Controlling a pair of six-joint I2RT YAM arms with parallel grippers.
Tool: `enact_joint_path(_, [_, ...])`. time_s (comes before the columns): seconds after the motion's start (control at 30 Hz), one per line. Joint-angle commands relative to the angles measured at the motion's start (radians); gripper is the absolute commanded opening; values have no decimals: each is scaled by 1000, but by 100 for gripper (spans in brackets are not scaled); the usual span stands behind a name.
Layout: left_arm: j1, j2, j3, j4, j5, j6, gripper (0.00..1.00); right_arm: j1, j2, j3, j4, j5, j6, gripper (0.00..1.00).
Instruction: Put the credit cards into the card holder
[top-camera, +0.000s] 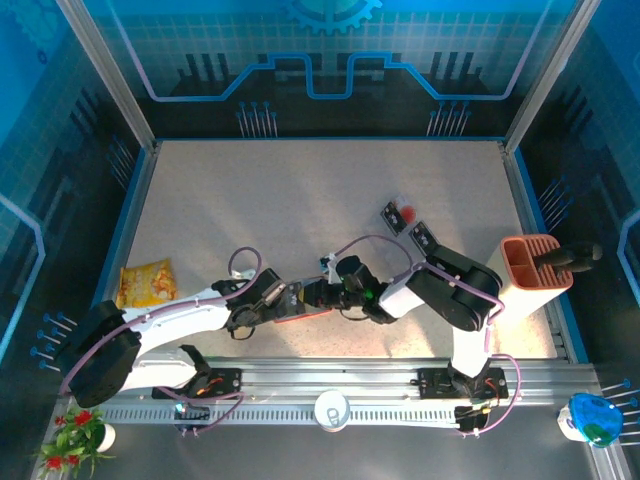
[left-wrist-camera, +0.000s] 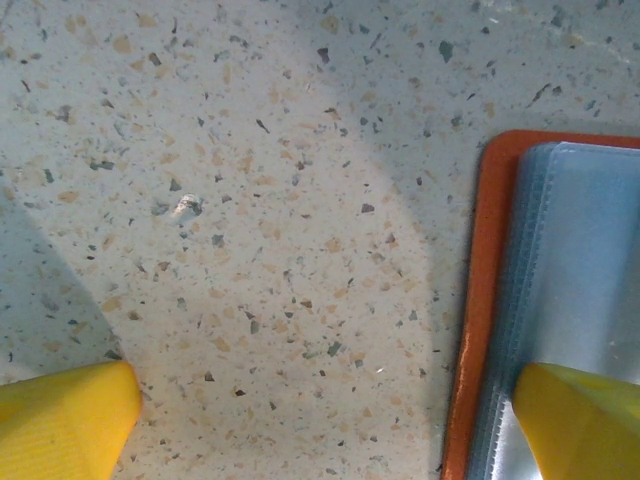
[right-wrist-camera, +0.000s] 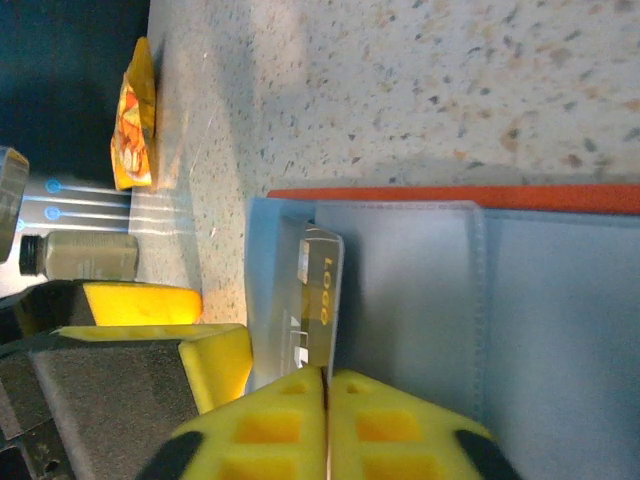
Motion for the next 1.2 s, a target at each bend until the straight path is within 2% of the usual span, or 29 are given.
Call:
enact_joint_path(0.0, [6,11,-33,3,22,-6,99,6,-25,23,-236,-54,-104,29])
enact_joint_path(0.1, [6,-39,-8,-34,12,-1,99,-25,-132,32,-355,-56,-169,40])
enact_joint_path(0.23, [22,-120,13,-85,-5,7,99,-38,-255,83,-583,-3,-286,41])
enact_joint_path(0.3, [41,-153,11,-100,-6,12,99,-38,-270,118,-661,14,-329,38])
enact_joint_path(0.47, [97,-184,-5,-131,4,29,99,-27,-232,206,-748,27,-393,19])
enact_joint_path(0.57, [122,-168,-12,-135,11,42,99,-12,-188,263,-782,37,-420,13])
enact_joint_path(0.77, [138,-108,-15,-99,22,62,99,13,-107,365,-834,58,-460,8])
enact_joint_path(1.17, [140,33,5,-38,43,93,99,44,-11,418,-870,95,-480,5])
